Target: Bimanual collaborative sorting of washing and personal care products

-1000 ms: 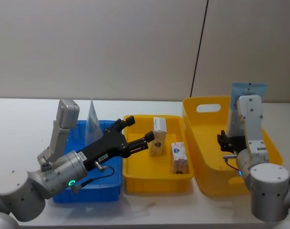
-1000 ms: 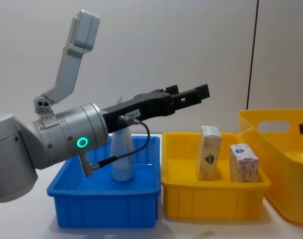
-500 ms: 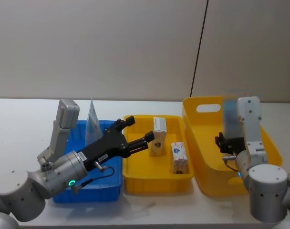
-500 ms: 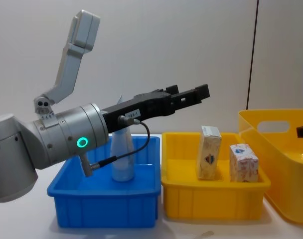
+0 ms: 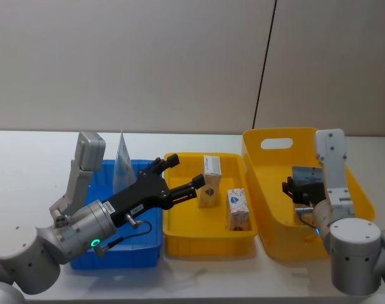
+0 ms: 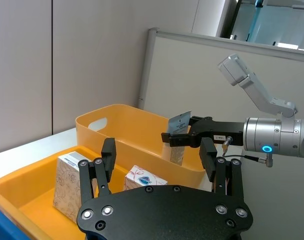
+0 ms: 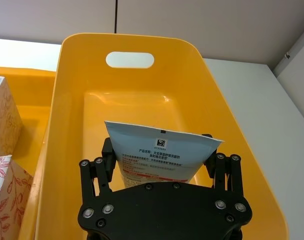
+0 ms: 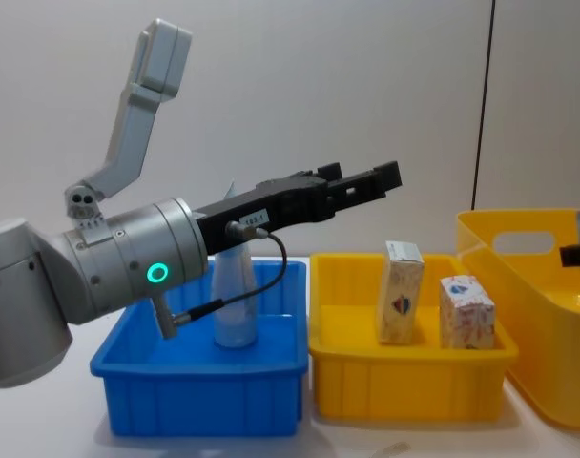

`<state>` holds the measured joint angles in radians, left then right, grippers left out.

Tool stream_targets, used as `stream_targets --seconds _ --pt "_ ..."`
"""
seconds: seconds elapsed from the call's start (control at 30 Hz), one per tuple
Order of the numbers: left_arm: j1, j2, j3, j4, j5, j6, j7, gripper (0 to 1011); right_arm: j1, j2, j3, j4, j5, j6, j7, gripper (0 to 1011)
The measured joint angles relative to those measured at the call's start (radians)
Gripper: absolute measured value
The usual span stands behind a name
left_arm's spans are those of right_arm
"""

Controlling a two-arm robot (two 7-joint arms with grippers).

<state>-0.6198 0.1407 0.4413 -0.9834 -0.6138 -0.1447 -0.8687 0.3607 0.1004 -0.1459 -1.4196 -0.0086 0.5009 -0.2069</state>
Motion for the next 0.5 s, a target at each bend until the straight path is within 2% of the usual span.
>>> stream_targets --seconds 0.5 --pt "0.000 0.000 0.000 0.000 0.000 0.000 0.000 1001 0.002 -0.006 0.006 0.001 0.001 -0.001 0.000 1005"
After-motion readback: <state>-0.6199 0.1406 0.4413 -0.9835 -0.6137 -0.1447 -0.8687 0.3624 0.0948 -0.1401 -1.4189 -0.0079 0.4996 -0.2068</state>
